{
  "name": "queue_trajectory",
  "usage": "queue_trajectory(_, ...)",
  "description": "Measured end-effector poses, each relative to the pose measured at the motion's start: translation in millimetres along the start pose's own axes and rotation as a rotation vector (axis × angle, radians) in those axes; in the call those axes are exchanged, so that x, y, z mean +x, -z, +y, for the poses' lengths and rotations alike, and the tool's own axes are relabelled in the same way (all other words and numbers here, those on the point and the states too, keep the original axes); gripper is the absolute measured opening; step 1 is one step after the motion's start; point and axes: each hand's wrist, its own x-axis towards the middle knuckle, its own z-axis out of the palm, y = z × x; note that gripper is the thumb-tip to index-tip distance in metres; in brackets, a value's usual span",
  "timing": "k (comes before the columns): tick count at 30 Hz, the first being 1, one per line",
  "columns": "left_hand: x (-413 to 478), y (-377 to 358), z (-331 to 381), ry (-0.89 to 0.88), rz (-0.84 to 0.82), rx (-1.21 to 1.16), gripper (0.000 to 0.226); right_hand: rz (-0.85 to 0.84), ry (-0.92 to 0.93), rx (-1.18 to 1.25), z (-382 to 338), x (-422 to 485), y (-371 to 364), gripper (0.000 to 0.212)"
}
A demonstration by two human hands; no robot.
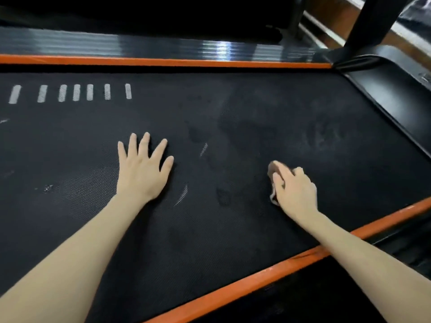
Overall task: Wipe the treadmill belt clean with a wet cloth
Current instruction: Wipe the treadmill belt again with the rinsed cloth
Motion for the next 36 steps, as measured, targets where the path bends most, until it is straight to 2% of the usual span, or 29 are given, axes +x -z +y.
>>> queue_trajectory(2,-2,-2,0,-0.014,0.031,-0.024,0.055,-0.010,-0.209,0.008,-22,3,-3,0.041)
queue_trajectory(3,-2,-1,0,-0.016,0.027,-0.029,0.054,-0.004,-0.212,0.020,-38,-4,-2,0.039)
queue_trajectory(5,-3,-2,-1,-0.018,0.017,-0.029,0.055,0.082,0.015,0.068,-68,-35,-2,0.039)
queue_trajectory(8,-3,-3,-2,-0.030,0.036,-0.021,0.060,0.005,0.531,0.146,-84,-83,3,0.042)
queue_trajectory(9,-3,-3,-2,-0.034,0.033,-0.019,0.063,-0.013,0.649,0.137,-75,-72,6,0.042)
queue_trajectory(10,-2,-4,-3,-0.037,0.025,-0.015,0.065,-0.007,0.689,0.087,-63,-54,5,0.042)
queue_trajectory(11,-2,-4,-3,-0.039,0.017,-0.009,0.066,0.022,0.628,0.032,-49,-32,2,0.043)
queue_trajectory(12,-3,-4,-3,-0.039,0.006,0.000,0.066,0.077,0.467,0.000,-35,-6,-1,0.043)
queue_trajectory(14,-3,-3,-1,-0.028,-0.009,0.018,0.067,0.067,0.000,-0.010,-13,41,-3,0.041)
queue_trajectory(15,-2,-1,0,-0.025,-0.011,0.021,0.067,0.043,-0.165,-0.022,-10,56,-7,0.040)
queue_trajectory(16,0,1,0,-0.023,-0.010,0.018,0.068,0.036,-0.238,-0.052,-14,65,-10,0.039)
queue_trajectory(19,15,11,-5,-0.033,-0.004,0.023,0.073,0.049,-0.258,-0.067,-21,71,-15,0.037)
queue_trajectory(23,60,15,-17,-0.057,0.028,0.066,0.076,0.087,-0.191,-0.007,-13,81,-19,0.039)
queue_trajectory(29,118,4,-21,-0.071,0.004,0.086,0.060,0.112,-0.138,0.027,-30,129,-27,0.039)
queue_trajectory(33,127,-8,-30,-0.065,0.005,0.110,0.062,0.161,-0.063,0.039,-27,147,-32,0.038)
queue_trajectory(36,127,-10,-29,-0.081,0.028,0.105,0.071,0.113,-0.116,0.035,-45,184,-30,0.036)
